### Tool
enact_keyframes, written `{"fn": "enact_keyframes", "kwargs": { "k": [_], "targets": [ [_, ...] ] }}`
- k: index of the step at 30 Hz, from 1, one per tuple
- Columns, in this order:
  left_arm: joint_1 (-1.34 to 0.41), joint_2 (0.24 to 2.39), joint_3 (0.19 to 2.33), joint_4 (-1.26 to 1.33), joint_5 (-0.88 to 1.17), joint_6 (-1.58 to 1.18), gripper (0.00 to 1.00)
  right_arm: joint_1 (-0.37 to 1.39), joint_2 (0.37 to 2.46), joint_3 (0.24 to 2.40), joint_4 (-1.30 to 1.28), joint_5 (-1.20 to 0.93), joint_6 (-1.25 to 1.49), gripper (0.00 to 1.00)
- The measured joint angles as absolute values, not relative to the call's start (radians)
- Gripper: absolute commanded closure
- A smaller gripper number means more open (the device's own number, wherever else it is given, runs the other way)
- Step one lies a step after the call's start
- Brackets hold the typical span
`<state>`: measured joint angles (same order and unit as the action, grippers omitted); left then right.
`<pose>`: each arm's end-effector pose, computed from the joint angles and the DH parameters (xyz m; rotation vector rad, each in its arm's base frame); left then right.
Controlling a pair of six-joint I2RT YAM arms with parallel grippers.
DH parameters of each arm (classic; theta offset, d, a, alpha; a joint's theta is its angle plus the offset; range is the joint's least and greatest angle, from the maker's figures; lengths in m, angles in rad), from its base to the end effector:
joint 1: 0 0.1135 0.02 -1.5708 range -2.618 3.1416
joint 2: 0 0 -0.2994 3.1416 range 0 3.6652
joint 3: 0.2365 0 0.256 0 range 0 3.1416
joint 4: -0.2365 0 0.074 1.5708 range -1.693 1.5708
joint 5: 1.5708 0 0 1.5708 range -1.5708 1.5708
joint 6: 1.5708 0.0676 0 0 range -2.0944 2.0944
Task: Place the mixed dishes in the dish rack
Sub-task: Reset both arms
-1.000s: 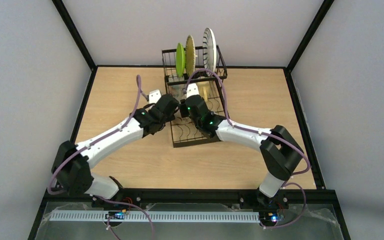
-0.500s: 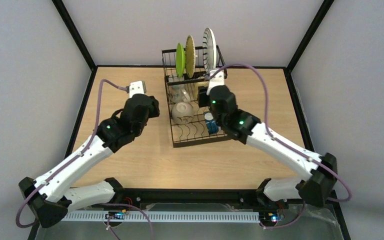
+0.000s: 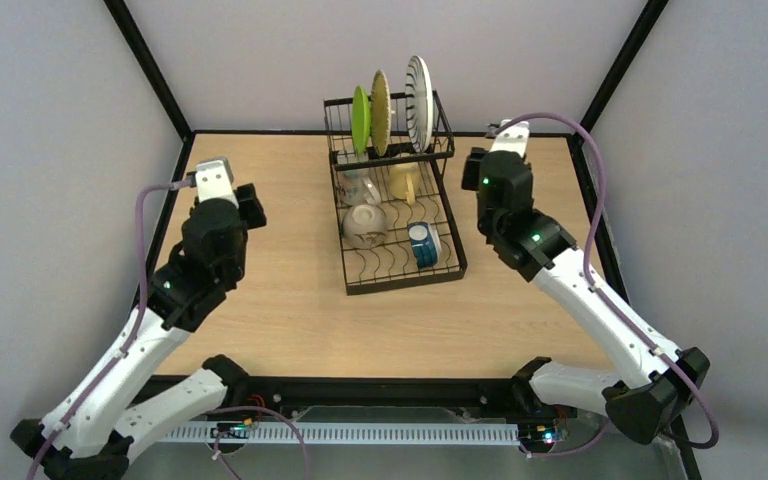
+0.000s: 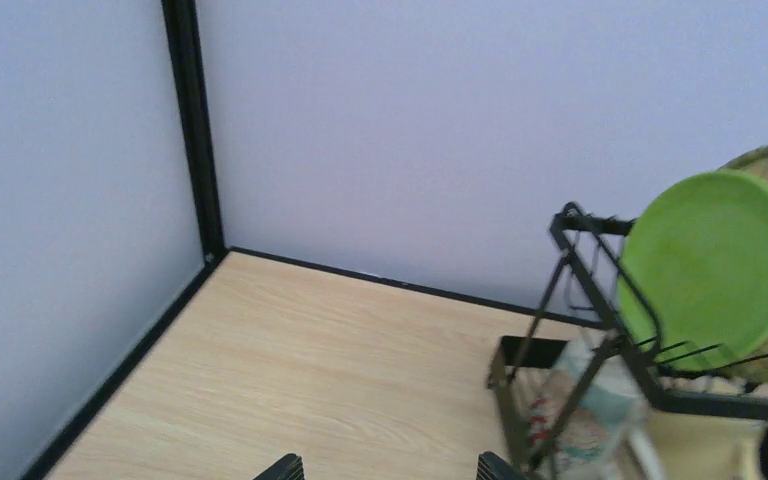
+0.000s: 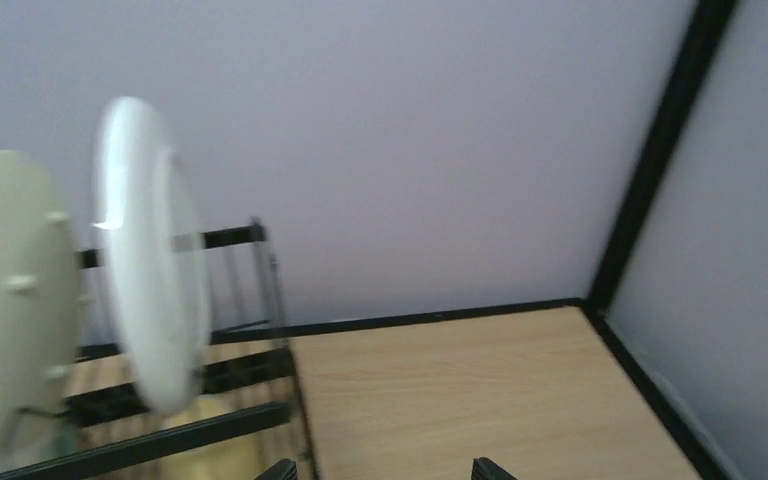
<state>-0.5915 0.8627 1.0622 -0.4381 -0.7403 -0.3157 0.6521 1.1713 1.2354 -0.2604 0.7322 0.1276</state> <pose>0.1730 -0.0612 0.4198 -0.2749 1.7244 0.0073 0.2420 0.1279 0.4409 0.0731 1.7153 -0.0699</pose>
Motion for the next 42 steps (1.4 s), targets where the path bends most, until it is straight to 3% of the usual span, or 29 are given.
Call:
{"fn": "enact_keyframes", "kwargs": {
  "k": [5,12,21,28,42],
  "targets": [
    [-0.469,0.76,0.879,-0.307,-0.618,-0.159,0.01,0.562,1.103,1.149,-0.218,0.744,0.081,0.0],
    [-0.286,0.778,0.775,-0.22,-0.338,-0.067,0.01,0.521,1.007,0.98,-0.086,0.572,-0.089,0.0],
    [-0.178,0.866,0.609,-0.027,-0.243,-0.042,0.01,0.175,1.03,0.873,-0.028,0.366,0.034,0.0],
    [-0.044,0.96,0.554,0.141,-0.216,-0.1,0.01,0.163,1.194,0.891,-0.048,0.378,0.121,0.0],
    [-0.01,1.184,0.521,0.393,-0.081,-0.086,0.01,0.163,1.268,0.899,-0.036,0.499,0.238,0.0]
  ]
}}
